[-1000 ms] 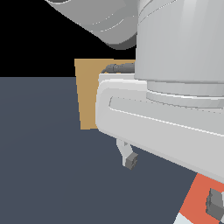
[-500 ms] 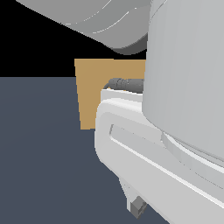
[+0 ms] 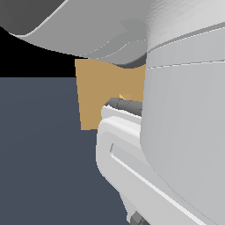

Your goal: Insert the peg into the horizontal hole in a box.

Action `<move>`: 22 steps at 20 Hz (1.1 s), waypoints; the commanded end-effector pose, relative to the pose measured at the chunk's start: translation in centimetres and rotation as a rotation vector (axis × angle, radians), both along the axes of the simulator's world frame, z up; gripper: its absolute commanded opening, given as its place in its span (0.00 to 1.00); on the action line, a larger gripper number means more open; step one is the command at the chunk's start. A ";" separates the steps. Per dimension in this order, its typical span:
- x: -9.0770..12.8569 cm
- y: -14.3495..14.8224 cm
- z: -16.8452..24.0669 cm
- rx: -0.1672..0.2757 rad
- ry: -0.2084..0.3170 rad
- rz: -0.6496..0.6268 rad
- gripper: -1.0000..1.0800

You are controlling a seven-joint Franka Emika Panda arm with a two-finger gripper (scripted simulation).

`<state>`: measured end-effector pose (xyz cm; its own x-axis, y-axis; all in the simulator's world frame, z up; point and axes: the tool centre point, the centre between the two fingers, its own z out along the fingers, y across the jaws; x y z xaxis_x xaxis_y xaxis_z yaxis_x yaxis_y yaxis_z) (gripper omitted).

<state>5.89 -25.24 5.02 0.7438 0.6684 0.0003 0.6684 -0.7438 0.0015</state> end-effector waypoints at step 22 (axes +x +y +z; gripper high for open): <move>0.0 0.0 -3.3 0.001 0.002 -0.001 0.00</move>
<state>5.85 -25.24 1.73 0.7449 0.6672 -0.0005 0.6672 -0.7449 -0.0009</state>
